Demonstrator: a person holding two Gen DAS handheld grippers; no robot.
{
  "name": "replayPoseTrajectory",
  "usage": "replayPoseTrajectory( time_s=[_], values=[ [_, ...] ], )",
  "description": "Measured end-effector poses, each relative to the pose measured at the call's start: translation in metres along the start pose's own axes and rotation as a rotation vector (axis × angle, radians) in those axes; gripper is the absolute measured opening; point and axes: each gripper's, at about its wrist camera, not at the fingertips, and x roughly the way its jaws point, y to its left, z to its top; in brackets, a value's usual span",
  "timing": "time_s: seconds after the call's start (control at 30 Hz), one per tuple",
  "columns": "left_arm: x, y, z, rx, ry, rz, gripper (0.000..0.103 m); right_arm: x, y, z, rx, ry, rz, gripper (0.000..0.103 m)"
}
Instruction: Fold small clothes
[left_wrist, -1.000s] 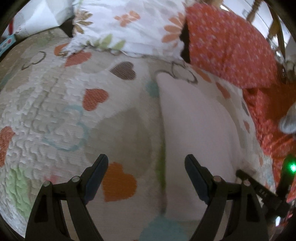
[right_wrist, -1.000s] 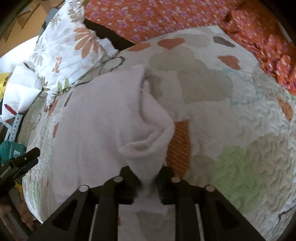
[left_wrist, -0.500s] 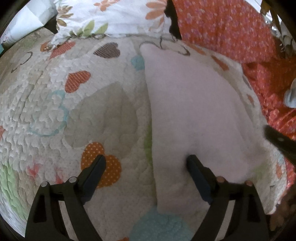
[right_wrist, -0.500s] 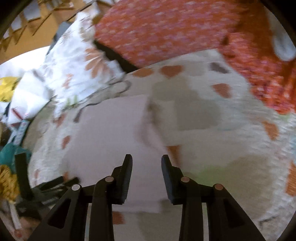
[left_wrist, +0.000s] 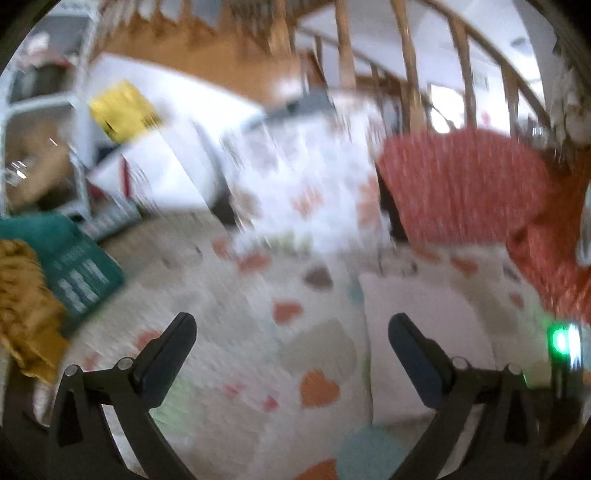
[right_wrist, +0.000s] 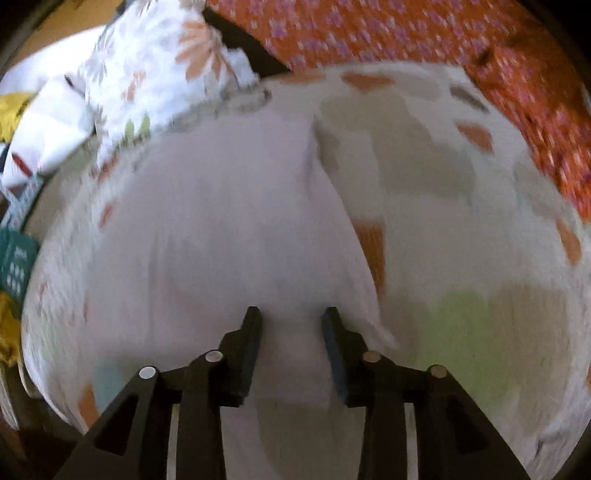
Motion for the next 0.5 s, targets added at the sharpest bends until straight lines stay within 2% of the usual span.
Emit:
replayPoseTrajectory(
  time_s=[0.07, 0.13, 0.23, 0.37, 0.47, 0.5],
  values=[
    [-0.021, 0.001, 0.011, 0.012, -0.031, 0.02, 0.103, -0.016, -0.005, -0.024, -0.023, -0.019, -0.015, 0.043],
    [-0.043, 0.0, 0.02, 0.018, -0.063, -0.004, 0.103, -0.024, -0.009, -0.041, -0.025, 0.022, -0.021, 0.043],
    [-0.072, -0.004, 0.03, 0.012, -0.115, -0.04, 0.103, -0.058, -0.012, -0.062, -0.044, -0.041, -0.027, 0.044],
    [-0.091, -0.009, 0.039, 0.01, -0.117, -0.148, 0.103, -0.115, -0.014, -0.065, -0.041, -0.156, -0.028, 0.045],
    [-0.097, -0.014, 0.042, 0.009, -0.093, -0.191, 0.103, -0.155, -0.006, -0.051, -0.05, -0.251, -0.031, 0.058],
    [-0.096, -0.017, 0.043, 0.014, -0.078, -0.206, 0.103, -0.164, -0.002, -0.046, -0.062, -0.274, -0.033, 0.065]
  ],
)
